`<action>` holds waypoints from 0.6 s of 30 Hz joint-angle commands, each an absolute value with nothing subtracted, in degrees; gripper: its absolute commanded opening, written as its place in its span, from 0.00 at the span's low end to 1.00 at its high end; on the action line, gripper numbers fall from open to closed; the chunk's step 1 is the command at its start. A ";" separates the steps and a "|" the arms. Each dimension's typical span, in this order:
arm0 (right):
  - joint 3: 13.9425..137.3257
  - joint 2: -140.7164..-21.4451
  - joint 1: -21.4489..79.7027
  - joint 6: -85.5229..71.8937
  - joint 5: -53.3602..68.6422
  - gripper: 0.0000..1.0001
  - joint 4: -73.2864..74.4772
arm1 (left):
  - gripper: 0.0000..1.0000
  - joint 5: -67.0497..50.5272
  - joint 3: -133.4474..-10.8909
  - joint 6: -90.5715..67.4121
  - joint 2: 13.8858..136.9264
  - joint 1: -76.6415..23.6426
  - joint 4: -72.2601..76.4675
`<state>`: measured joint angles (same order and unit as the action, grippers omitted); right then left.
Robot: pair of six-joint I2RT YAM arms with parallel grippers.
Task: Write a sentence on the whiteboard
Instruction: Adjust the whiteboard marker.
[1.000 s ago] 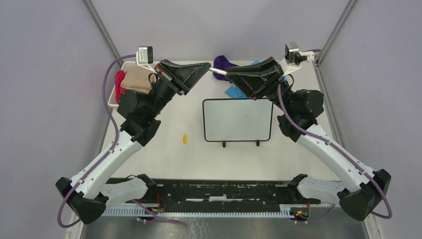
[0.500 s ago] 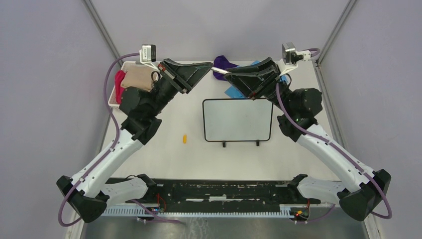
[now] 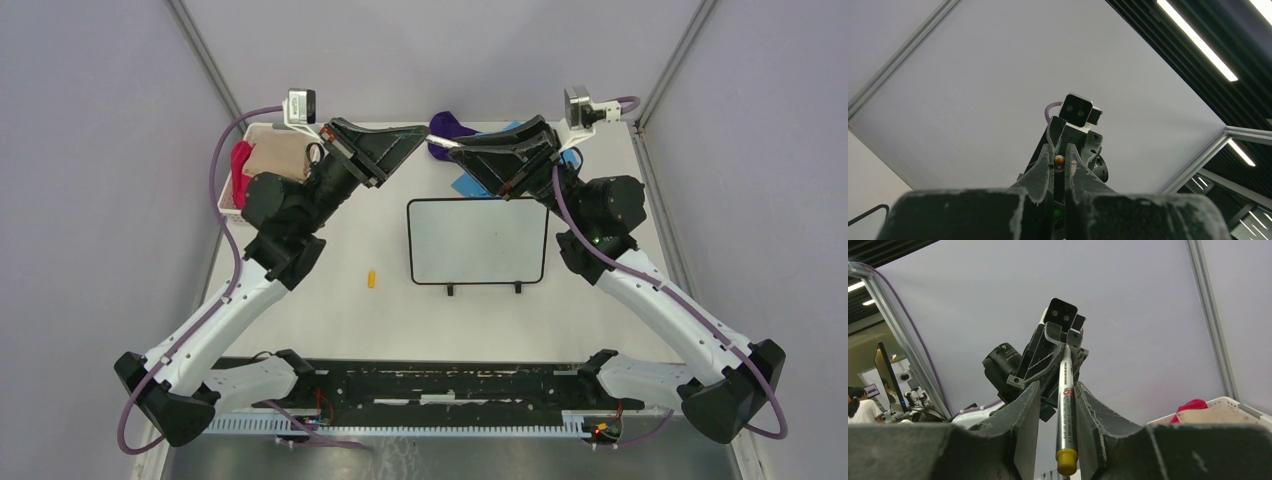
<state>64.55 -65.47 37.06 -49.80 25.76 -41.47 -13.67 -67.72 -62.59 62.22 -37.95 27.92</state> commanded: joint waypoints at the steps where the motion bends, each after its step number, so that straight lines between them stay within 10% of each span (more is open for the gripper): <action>1: 65.61 -64.49 37.26 -49.47 24.93 0.36 -44.01 | 0.02 -13.67 -69.26 -60.48 61.97 -37.53 27.67; 18: 63.20 -63.72 37.19 -49.83 24.03 0.05 -47.01 | 0.02 -13.39 -68.35 -59.59 61.96 -37.53 26.82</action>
